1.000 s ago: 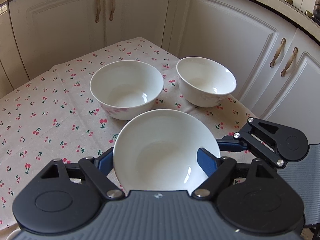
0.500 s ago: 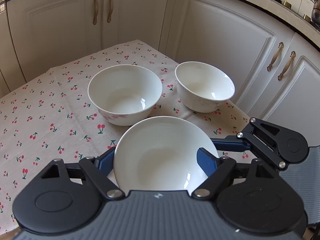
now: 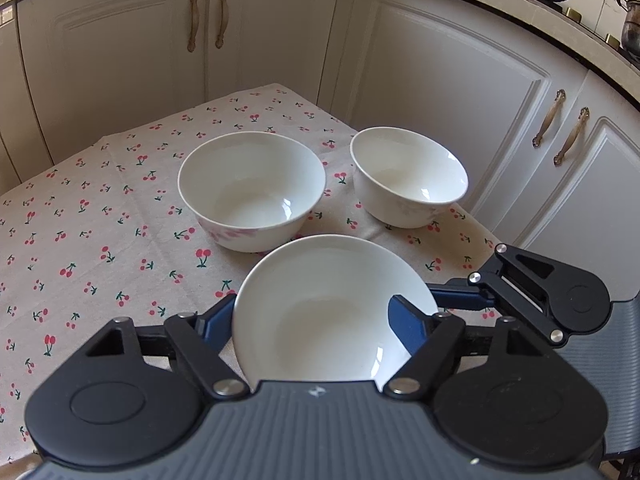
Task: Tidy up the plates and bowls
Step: 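Lift the bowl with the left tool and carry it toward the plate stack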
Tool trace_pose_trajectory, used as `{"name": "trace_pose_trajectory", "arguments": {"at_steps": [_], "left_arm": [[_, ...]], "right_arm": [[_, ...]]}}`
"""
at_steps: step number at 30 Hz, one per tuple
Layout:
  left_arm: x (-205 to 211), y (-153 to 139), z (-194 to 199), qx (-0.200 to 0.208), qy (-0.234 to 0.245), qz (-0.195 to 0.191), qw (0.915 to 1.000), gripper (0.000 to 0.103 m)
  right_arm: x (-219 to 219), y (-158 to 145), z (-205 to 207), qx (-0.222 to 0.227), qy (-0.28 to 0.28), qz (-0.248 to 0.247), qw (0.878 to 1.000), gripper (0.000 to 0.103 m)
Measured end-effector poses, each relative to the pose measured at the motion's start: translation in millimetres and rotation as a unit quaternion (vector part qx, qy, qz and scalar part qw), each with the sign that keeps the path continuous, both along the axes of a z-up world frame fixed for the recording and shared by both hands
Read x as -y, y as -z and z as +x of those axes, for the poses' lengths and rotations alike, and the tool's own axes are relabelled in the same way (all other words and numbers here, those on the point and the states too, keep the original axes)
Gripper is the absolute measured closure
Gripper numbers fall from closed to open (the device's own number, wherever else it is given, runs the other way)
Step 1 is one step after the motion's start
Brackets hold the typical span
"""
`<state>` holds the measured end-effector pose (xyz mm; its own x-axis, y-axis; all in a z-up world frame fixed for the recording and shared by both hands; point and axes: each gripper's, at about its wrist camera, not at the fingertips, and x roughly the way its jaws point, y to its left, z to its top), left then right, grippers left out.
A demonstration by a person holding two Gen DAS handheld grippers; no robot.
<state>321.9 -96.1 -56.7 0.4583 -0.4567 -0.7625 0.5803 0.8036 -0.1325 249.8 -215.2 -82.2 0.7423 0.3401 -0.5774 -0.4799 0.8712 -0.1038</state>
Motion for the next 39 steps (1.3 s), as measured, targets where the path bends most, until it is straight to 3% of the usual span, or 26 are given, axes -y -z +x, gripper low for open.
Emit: {"name": "trace_pose_trajectory", "arguments": {"at_steps": [11, 25, 39], "left_arm": [[0, -14, -26, 0.008, 0.001, -0.009, 0.9999, 0.024], [3, -23, -95, 0.016, 0.008, -0.024, 0.9996, 0.024], [20, -1, -130, 0.002, 0.017, -0.032, 0.9993, 0.024]], "right_arm": [[2, -15, -21, -0.003, -0.007, -0.002, 1.0, 0.015], [14, -39, -89, 0.009, -0.024, -0.01, 1.0, 0.015], [34, -22, -127, -0.02, -0.02, -0.013, 1.0, 0.015]]}}
